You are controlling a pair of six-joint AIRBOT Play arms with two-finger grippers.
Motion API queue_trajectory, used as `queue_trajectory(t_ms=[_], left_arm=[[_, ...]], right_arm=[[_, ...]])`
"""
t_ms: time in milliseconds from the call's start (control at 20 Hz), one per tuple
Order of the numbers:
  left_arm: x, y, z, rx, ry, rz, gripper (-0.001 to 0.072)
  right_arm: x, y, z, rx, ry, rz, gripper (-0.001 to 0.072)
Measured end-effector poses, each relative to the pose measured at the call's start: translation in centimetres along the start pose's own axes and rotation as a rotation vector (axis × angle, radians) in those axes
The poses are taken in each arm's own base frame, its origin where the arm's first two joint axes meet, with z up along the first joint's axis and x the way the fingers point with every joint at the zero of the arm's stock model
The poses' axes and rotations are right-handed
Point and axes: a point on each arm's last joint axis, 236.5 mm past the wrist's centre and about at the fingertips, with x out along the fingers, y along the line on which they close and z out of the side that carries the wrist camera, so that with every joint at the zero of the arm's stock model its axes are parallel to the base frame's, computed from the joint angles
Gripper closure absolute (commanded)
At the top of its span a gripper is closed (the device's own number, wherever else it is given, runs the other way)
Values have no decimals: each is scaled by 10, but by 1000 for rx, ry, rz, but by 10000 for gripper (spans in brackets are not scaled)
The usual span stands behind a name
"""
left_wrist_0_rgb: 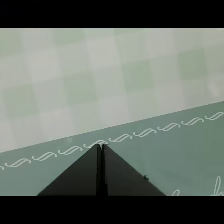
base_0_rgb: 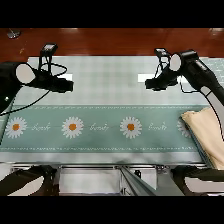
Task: Fold the shirts.
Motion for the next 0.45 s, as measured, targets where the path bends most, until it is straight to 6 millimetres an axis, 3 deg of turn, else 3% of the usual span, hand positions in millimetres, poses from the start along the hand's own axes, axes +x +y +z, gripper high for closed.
queue_trajectory(t_ms=[450], left_arm=[[1, 1, -1, 0, 3, 5, 684]], right_arm=[[1, -1, -1, 1, 3, -6, 689]])
